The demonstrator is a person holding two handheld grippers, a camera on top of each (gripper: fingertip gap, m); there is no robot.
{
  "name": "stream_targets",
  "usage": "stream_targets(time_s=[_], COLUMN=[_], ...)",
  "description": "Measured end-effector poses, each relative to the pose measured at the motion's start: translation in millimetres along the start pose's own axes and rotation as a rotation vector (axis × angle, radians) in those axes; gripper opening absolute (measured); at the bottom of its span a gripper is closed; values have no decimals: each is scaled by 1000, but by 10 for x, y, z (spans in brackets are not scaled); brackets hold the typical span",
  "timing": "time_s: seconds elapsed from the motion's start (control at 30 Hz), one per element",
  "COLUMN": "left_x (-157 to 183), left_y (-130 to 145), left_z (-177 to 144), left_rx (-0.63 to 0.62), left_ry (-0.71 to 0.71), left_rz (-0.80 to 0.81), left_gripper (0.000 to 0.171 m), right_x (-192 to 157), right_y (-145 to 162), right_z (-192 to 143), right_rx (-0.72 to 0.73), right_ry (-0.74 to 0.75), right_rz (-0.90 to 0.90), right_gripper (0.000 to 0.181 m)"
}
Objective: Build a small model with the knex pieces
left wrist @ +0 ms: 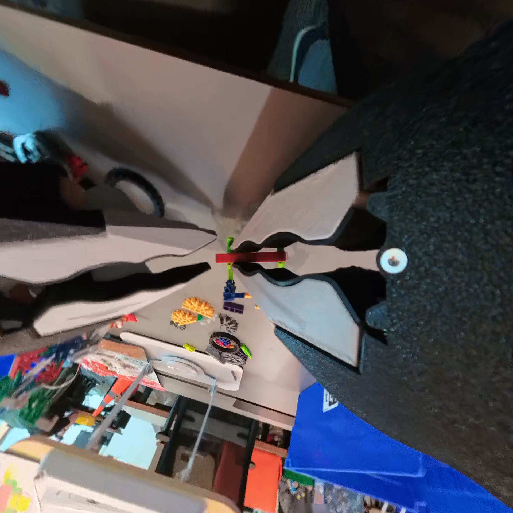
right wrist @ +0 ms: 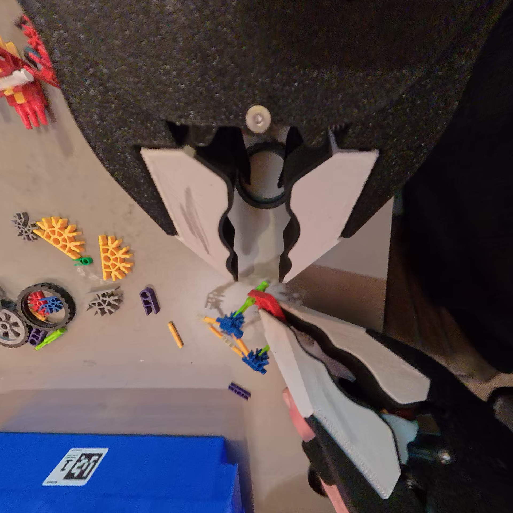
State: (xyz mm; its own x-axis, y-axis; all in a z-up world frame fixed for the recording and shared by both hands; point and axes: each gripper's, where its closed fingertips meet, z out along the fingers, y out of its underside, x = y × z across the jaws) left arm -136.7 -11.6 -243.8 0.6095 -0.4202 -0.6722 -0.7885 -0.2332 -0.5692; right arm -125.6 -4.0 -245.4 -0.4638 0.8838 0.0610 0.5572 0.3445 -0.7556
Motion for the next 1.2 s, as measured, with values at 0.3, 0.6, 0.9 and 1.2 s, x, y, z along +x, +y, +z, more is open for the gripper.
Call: stream_targets(time_s=[0.3,0.6,0.9,1.2], left_x=[-665,-551,-443,-386], left_y=[-492,-541,-438,-343], left_z=[-570,-911,-953,-981], left_rx=[615,878,882,831], left_ry=[251,381,376,370], left_rz=[-1053,-1281,-1318,-1286], left_gripper=[4,3,3,3], right_x=[-60,-358,-470,-418], right_y=[-629,-978,-1060,-1015], right_z=[-387,-470,-335,-373], right_rx=[419,658,664,653], right_ry=[-184,-342,-379,-375], right_rz=[189,383,413,395], right_gripper=[19,18,10,14])
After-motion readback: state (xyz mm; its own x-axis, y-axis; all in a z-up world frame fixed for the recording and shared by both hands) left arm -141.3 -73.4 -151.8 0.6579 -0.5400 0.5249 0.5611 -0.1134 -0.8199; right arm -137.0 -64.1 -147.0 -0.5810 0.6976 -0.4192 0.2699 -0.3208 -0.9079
